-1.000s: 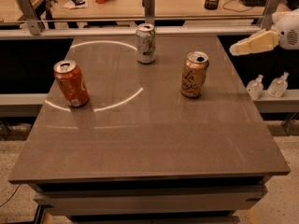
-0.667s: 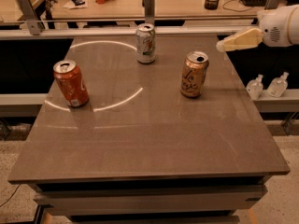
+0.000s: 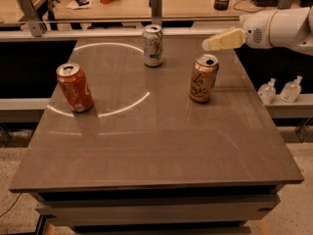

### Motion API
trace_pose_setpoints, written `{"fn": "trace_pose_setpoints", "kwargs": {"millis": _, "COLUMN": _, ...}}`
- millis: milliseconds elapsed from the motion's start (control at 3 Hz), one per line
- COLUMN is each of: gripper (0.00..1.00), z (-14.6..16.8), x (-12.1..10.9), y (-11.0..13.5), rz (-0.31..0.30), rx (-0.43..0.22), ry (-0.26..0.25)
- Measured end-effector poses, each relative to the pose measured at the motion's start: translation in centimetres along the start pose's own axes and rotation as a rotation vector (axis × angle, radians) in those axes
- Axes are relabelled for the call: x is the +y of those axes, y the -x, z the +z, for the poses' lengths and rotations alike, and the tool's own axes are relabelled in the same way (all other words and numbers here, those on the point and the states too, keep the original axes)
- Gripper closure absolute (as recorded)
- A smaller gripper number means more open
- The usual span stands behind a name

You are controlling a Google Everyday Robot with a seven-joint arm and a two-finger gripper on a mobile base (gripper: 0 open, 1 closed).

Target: Knock 7up can over

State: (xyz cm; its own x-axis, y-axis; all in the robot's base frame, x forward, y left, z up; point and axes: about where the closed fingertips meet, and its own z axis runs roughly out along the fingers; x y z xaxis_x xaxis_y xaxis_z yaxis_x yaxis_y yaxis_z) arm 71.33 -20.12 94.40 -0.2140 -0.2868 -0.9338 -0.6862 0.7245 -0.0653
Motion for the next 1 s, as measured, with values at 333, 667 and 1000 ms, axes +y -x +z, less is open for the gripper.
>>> {"fn": "trace_pose_setpoints", "kwargs": {"millis": 333, "gripper": 0.0, "z": 3.2, "x": 1.8, "y": 0.1, "rz": 0.033, "rx": -0.048, "ry": 0.09}}
{"fn": "trace_pose_setpoints", "kwargs": {"millis": 667, "gripper": 0.0, "z": 6.3, "x": 3.3, "y": 0.6, "rz": 0.031, "rx": -0.116, "ry": 0.177}}
{"fn": "trace_pose_setpoints", "kwargs": {"millis": 1000, "gripper": 0.0, "z": 9.8, "x": 4.2, "y": 1.2, "rz": 0.0, "rx": -0.177, "ry": 0.24}}
